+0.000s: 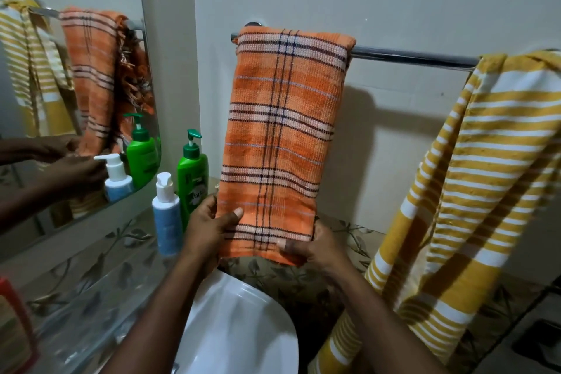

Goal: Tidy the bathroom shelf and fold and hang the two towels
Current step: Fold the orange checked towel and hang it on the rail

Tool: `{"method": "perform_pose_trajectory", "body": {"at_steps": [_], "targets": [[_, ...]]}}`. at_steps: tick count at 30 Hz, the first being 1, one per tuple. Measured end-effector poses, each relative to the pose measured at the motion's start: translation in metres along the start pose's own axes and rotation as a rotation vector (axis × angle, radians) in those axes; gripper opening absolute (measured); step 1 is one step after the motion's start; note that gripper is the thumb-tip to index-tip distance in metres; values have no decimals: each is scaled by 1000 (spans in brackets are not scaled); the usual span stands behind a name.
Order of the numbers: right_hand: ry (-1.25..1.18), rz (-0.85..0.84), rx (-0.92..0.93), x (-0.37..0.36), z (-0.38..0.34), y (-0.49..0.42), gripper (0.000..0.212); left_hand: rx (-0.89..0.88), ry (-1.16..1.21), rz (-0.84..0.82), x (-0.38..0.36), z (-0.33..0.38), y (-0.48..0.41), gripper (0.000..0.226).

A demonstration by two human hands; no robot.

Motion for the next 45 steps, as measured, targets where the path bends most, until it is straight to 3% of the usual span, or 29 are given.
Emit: {"method": "perform_pose_trajectory", "body": {"at_steps": [3,6,10,15,20,25,31,37,41,45], "targets": [[9,92,26,3,-16,-15,48,-30,-78,-25,-2,5,-4,62],[114,78,94,6,-37,-44,48,-37,-146,-65,-4,13,-3,86],[236,122,193,8,-56,-61,40,-16,-145,-74,-7,25,-2,72],[410,255,355,4,-86,-61,52,-95,-185,-28,-22,72,-11,82],[605,362,580,-1,-138,-71,35,-187,-180,-45,-39,122,-27,86],[446,323,475,-7,-162,-101,42,-260,-223,-47,-50,149,-26,72],[142,304,358,-3,-164,-111,21,-278,-171,-54,-49,166,-32,49],[69,267,433,-11,-174,-106,28,-266,-161,-146,-43,175,-36,39],[150,296,497,-13,-193,-109,17,-304,-104,-186,-42,194,-44,12],[215,335,538,-12,-203,-112,18,-283,-27,-247,-44,208,-49,11]]}}
Point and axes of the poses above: each hand's wrist, its own y-axis away from the middle knuckle, its own x-axis out of the back of the hand, z = x × y, the point moved 1 cm from there along -y, towards the middle knuckle, and after that the axes turned 15 degrees about x, right-handed, at the moved point
